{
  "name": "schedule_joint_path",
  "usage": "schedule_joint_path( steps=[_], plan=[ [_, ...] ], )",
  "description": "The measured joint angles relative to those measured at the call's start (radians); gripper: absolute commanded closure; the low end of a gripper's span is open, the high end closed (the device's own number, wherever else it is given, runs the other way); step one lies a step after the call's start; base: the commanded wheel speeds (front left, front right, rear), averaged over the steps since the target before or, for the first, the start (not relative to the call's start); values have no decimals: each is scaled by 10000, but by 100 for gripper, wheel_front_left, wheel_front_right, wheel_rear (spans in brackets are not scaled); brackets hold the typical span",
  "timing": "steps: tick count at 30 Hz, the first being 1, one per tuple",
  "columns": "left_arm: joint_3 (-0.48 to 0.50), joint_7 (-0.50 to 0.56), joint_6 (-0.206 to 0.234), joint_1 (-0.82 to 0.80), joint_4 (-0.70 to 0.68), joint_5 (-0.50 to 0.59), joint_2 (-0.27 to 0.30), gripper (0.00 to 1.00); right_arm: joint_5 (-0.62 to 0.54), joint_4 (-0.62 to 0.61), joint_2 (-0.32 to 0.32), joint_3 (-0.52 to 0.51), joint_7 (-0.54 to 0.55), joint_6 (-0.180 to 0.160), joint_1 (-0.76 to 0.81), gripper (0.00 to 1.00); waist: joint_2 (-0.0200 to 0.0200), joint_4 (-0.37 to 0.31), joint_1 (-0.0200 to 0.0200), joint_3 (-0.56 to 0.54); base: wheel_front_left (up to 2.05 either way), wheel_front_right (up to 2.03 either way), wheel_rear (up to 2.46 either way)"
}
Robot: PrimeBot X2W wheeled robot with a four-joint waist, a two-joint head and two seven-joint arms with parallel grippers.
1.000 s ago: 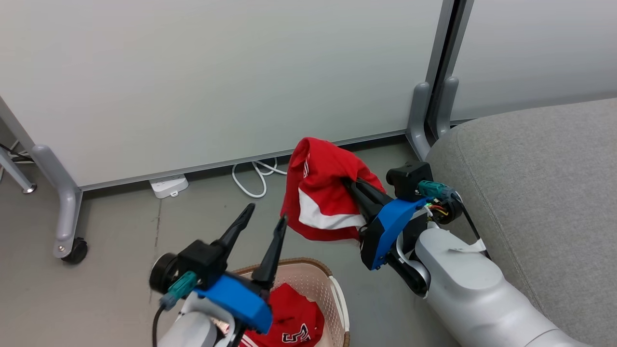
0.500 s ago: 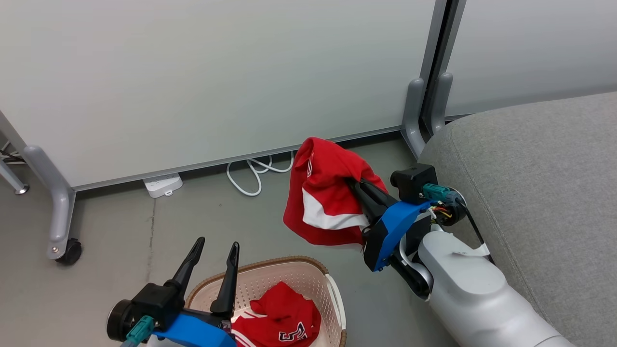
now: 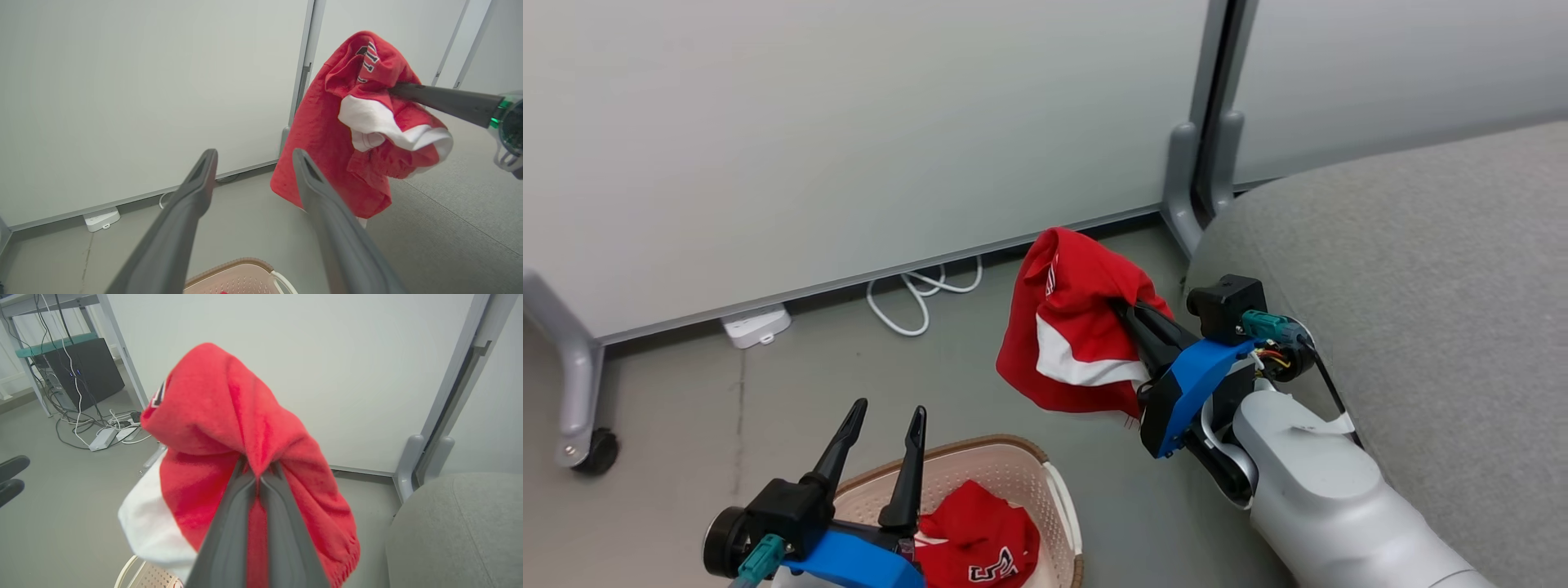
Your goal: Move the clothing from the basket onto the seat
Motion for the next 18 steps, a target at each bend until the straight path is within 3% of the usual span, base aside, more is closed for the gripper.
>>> schedule_joint_path(
  steps=[18],
  plan=[
    [-117, -12, -40, -342, -267, 58, 4, 0, -357, -17, -4, -631, 0, 0, -97, 100, 0, -2577, 0, 547, 0, 0, 0]
  ],
)
